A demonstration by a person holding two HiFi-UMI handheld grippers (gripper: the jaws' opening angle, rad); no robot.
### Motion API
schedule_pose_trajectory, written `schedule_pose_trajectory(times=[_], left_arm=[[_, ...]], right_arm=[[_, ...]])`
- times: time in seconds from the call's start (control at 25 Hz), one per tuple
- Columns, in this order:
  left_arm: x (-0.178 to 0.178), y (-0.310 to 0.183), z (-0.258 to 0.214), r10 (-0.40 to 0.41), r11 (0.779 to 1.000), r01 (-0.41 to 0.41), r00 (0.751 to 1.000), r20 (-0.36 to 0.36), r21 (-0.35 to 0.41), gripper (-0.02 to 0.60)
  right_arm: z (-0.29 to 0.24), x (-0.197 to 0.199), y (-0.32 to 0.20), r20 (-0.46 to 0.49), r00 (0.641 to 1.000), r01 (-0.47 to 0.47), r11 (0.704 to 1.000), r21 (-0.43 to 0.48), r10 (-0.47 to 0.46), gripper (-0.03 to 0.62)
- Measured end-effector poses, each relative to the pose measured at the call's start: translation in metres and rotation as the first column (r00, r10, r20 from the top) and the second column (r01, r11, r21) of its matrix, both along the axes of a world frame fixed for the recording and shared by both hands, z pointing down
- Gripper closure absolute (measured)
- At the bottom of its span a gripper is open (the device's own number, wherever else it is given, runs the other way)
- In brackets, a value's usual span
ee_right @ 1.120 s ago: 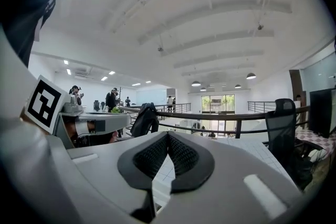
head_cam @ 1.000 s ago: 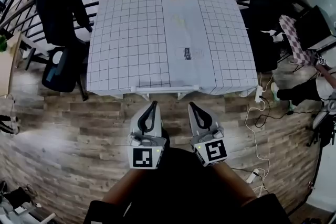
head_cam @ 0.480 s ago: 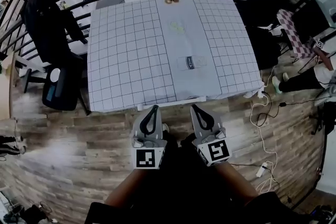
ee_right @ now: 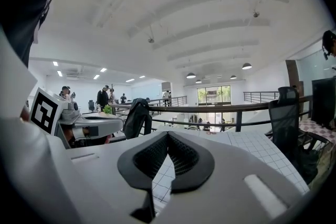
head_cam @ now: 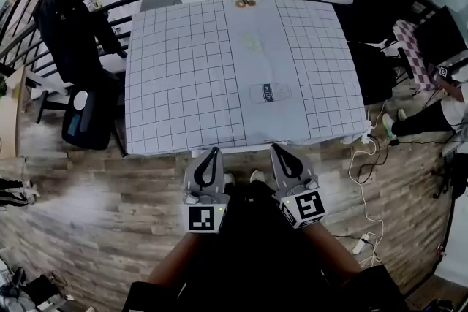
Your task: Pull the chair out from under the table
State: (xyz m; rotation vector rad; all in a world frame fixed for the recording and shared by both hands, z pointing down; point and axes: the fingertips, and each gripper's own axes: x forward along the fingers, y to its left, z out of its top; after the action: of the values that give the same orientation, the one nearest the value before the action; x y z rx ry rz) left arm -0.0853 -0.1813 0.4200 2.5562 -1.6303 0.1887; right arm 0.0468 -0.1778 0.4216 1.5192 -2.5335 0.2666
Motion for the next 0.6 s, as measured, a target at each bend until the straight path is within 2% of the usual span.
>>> schedule_pose_trajectory(times=[0.16,0.36,0.48,0.6], left_arm=[[0.000,-0.005,0.011,-0.002,0.999,0.003,1.000,0.008,-0.034,0.572],[0.010,-0.001,0.015,0.099,0.994,-0.096,0.994,0.054,-0.060,0.572],[0.018,-0.005,0.030,0.149,0.981,-0.145,0.989,0.019,-0.127,0.572],[0.031,-0.007,0.047,0.189,0.976,-0.185,0.982,0.020,-0.116,0.572]], right_arm=[[0.008,0.000,-0.004,-0.011,1.000,0.018,1.000,-0.016,-0.019,0.597],[0.004,-0.017,-0.001,-0.007,0.995,0.097,0.995,-0.027,-0.098,0.597],[0.012,-0.019,-0.008,0.002,0.992,0.127,0.991,-0.047,-0.127,0.597],[0.031,-0.013,-0.016,0.013,0.989,0.146,0.987,-0.072,-0.145,0.597]])
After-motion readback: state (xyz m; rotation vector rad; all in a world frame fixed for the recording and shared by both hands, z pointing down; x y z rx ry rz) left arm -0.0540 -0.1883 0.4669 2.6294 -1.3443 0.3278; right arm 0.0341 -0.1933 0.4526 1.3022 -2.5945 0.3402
